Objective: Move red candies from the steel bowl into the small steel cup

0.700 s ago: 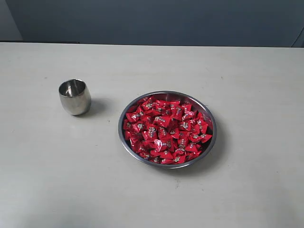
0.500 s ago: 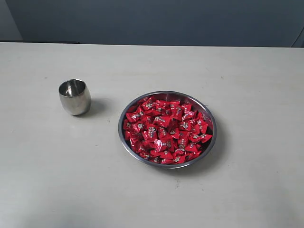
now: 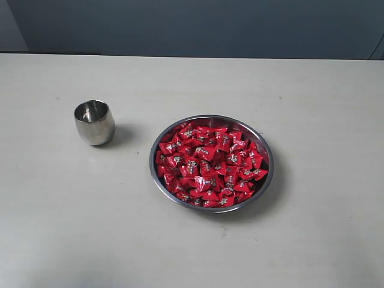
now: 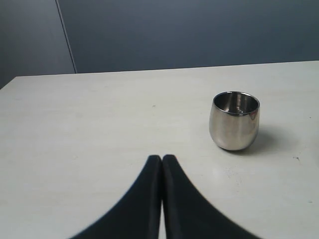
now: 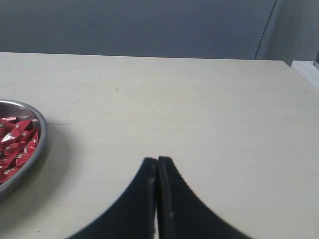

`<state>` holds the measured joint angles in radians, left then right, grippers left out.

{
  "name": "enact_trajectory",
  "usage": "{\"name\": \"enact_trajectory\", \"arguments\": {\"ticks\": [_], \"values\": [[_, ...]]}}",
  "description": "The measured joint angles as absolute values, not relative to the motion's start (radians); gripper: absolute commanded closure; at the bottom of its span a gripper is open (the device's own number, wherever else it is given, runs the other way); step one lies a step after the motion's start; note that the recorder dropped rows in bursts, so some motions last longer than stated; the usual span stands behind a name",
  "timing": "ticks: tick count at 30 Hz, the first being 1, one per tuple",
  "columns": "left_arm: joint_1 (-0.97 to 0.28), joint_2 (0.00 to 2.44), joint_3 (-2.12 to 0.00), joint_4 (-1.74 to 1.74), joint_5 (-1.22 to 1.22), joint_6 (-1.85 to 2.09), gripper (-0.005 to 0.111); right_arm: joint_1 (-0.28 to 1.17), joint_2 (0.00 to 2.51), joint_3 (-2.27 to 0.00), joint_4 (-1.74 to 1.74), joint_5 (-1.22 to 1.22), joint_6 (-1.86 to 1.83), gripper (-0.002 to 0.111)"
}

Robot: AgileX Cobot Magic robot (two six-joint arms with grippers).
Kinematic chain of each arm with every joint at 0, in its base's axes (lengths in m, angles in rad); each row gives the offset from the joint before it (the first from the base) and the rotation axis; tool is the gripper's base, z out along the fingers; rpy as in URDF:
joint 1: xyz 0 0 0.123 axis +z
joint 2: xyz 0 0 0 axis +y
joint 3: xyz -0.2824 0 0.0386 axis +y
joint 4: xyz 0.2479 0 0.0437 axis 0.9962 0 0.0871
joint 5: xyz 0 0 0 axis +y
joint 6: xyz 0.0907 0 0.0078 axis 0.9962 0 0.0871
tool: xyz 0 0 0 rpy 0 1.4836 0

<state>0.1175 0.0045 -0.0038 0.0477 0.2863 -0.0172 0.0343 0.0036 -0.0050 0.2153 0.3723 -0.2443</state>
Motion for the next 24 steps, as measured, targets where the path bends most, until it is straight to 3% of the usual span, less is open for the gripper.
{"name": "enact_trajectory", "arguments": {"ticks": [24], "values": [[0.118,0.004,-0.004,0.048,0.286,-0.017,0.106,0.034,0.004,-0.005,0.262,0.330,-0.244,0.109]]}}
